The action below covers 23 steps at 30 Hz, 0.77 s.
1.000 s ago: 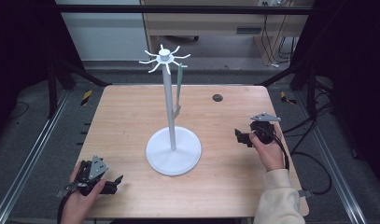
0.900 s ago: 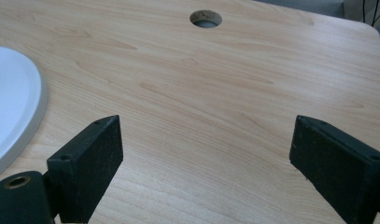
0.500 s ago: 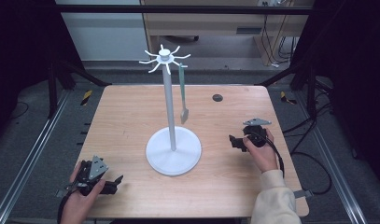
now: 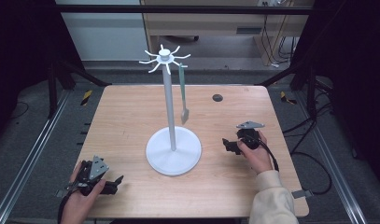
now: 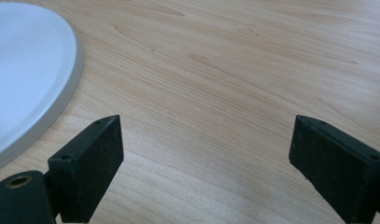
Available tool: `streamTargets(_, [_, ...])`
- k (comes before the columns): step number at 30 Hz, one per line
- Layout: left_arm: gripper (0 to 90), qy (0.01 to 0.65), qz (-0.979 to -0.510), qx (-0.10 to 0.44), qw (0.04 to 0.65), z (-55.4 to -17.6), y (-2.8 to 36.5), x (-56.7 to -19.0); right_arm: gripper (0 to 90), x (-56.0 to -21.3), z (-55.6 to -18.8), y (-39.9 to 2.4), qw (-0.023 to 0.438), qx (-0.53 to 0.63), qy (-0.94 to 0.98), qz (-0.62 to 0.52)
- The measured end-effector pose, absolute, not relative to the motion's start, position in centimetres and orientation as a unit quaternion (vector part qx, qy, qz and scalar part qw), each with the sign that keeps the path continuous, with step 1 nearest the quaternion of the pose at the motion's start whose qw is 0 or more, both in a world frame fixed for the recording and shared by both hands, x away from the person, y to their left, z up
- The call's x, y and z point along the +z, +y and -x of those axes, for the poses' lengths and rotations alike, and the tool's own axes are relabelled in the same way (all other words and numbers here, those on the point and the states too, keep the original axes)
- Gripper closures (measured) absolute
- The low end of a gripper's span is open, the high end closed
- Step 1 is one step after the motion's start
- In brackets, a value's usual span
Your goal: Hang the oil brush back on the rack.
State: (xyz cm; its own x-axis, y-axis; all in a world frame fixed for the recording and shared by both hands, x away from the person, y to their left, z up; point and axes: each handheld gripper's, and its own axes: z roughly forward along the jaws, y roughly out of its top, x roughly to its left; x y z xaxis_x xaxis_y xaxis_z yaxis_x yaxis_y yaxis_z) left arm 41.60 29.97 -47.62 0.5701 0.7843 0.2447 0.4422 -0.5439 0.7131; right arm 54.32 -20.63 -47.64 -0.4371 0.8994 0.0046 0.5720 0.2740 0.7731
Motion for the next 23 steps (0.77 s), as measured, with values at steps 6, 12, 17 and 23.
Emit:
streamTargets(6, [2.9,0.368,-0.833,0.28,0.303,-41.6,29.9,-47.7,10.6,-47.9,-54.2,-19.9,0.216,0.367,0.77,-0.476])
streamTargets(12, [2.9,0.369,-0.835,0.277,0.3,-41.6,29.9,-47.8,10.5,-48.3,-54.2,-19.2,0.213,0.361,0.779,-0.467])
streamTargets(17, [2.9,0.368,-0.84,0.271,0.293,-41.7,29.8,-48.0,10.3,-48.4,-54.1,-18.7,0.21,0.359,0.784,-0.462])
streamTargets(23, [2.9,0.373,-0.84,0.268,0.288,-41.8,29.7,-48.2,10.0,-48.5,-54.1,-18.4,0.206,0.355,0.789,-0.456])
